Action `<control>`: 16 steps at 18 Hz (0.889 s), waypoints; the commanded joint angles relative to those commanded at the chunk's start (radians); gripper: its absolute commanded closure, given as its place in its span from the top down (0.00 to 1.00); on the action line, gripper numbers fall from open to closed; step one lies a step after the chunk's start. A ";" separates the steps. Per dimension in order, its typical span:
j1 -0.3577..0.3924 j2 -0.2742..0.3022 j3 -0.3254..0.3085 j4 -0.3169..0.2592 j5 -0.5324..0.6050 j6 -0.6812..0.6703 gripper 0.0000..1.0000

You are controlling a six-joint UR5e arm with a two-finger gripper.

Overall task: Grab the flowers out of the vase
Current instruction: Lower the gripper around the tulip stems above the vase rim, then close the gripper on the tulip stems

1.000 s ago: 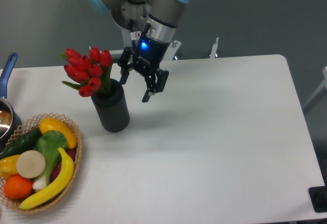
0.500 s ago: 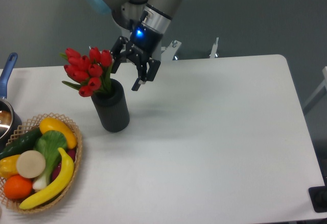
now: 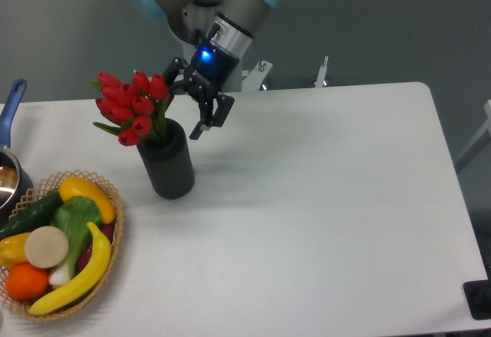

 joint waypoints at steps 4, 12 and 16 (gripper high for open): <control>-0.021 -0.031 0.002 0.005 -0.011 0.005 1.00; -0.046 -0.028 -0.014 -0.002 -0.023 0.006 1.00; -0.058 -0.020 -0.041 -0.002 -0.038 0.006 1.00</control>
